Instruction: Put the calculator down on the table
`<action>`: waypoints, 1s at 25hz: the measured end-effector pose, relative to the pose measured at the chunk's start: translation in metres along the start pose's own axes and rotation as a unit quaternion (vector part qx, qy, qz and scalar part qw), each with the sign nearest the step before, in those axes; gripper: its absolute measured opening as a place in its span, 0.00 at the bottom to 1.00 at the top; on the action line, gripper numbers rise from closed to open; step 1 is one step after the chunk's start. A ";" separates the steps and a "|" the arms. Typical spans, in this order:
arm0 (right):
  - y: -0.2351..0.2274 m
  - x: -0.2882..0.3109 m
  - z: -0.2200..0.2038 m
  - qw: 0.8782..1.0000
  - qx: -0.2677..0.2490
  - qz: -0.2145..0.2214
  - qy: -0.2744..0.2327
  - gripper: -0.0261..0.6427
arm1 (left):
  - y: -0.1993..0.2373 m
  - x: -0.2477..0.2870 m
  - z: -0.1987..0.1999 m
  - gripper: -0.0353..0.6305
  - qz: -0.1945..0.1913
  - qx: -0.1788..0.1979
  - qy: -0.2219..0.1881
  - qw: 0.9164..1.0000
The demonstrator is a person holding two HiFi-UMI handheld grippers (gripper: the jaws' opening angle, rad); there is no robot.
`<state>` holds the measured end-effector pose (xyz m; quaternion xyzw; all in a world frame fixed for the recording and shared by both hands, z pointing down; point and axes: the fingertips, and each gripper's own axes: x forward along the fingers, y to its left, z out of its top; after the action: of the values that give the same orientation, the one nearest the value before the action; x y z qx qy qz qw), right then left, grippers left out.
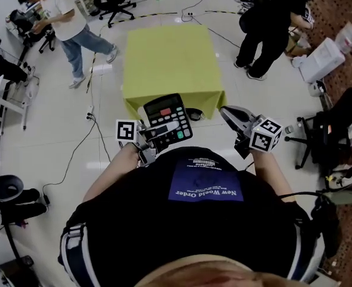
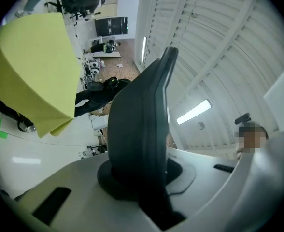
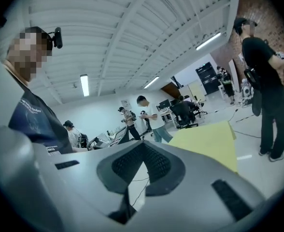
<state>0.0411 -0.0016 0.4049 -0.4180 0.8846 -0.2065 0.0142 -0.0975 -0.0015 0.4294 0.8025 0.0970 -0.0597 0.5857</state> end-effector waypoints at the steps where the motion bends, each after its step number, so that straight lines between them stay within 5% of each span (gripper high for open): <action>1: -0.005 0.013 0.006 1.000 0.003 -0.006 -0.003 0.02 | 0.004 -0.005 0.014 0.18 0.001 -0.001 0.007 1.000; 6: -0.029 0.077 0.043 1.000 0.004 -0.023 -0.003 0.02 | 0.022 -0.025 0.088 0.18 0.007 -0.017 0.028 0.999; 18: -0.077 0.114 0.031 1.000 0.003 0.007 0.007 0.02 | 0.074 -0.029 0.121 0.18 0.030 -0.014 -0.001 0.999; 25: -0.197 0.084 0.089 0.998 -0.006 0.062 0.020 0.02 | 0.093 0.082 0.179 0.17 0.061 -0.003 -0.057 0.997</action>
<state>0.1486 -0.2070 0.4100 -0.3585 0.9101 -0.2076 0.0068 0.0070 -0.1922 0.4440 0.8005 0.0144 -0.0687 0.5952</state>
